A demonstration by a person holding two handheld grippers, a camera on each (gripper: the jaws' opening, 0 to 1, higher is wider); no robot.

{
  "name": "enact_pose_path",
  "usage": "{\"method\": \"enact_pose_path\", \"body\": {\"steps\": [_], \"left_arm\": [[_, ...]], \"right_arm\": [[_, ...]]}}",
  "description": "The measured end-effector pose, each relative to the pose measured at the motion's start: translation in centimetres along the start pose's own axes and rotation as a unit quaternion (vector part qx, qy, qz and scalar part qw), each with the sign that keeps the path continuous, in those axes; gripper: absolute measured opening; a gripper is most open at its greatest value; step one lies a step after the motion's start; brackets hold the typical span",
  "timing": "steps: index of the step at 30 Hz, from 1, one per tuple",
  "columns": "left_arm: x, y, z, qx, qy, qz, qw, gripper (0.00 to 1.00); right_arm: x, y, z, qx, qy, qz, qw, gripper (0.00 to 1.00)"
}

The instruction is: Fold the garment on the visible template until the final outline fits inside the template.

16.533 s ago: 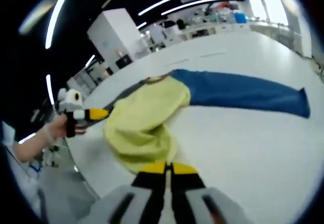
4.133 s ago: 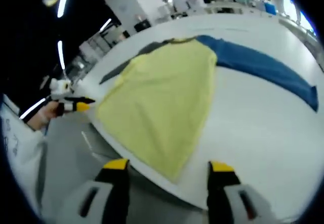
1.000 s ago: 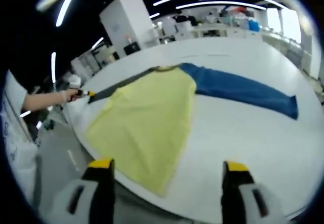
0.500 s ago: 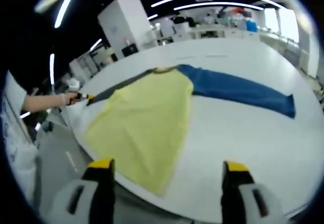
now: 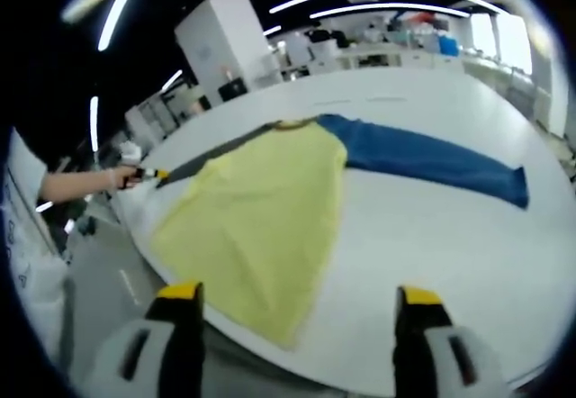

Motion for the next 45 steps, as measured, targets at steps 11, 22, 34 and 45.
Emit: {"method": "enact_pose_path", "body": {"steps": [11,22,34,45], "left_arm": [[0.3,-5.0,-3.3,-0.056,0.000,-0.056,0.9968,0.58],[-1.8,-7.1,-9.0,-0.126,0.000,-0.064,0.9900,0.56],[-7.1,-9.1,-16.8,-0.219,0.029,-0.013,0.9752,0.53],[-9.8,-11.5,-22.3,-0.278,0.096,0.012,0.9557,0.51]], "right_arm": [[0.2,0.8,0.7,0.013,-0.004,-0.004,0.9999,0.88],[0.4,0.9,1.0,0.019,-0.009,-0.010,0.9997,0.87],[0.4,0.9,1.3,0.023,-0.007,-0.015,0.9996,0.87],[0.6,0.9,1.3,0.027,-0.009,-0.018,0.9994,0.87]]}}
Point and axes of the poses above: the point that each gripper's makers call its tool centre point, and the gripper's own axes: y roughly forward along the fingers, z roughly to its left, x roughly out of its top, the point moved 3 cm from there along -y, roughly backward along the fingers, and after that the axes turned 6 degrees about -y, right-handed, at the moved point
